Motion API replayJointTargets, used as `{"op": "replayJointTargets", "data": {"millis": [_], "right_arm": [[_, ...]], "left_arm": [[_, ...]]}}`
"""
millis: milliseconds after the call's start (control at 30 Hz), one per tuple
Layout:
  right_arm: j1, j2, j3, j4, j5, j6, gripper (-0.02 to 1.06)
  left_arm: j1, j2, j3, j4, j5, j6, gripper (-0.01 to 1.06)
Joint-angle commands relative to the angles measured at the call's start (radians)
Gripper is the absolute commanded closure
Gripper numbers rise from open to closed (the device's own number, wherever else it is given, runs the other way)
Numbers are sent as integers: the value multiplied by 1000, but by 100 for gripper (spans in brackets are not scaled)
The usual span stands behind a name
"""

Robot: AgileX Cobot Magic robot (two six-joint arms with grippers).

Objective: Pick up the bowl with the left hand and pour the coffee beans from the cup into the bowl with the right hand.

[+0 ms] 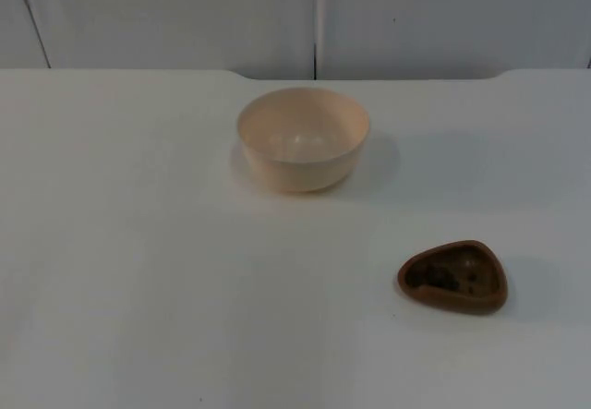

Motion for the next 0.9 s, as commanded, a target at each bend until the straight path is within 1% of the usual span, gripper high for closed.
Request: {"op": "replayJointTargets", "data": {"millis": [0,167,367,500,867], "right_arm": [[-6,-3,1,-1,-5,-11,-1],[-6,-3,1,-1,-5,-11,-1],[-6,-3,1,-1,-5,-11,-1],[-6,-3,1,-1,-5,-11,-1],[-6,-3,1,1,-5,-11,-1]], "left_arm": [[-6,25,-6,-42,-11,30,7],[-6,74,-13,-42,1,30,7],[-6,84,-42,-42,18,35,7],[-6,95,-95,-48,46,40,7],[-6,141,-215,-53,52,35,7]]}}
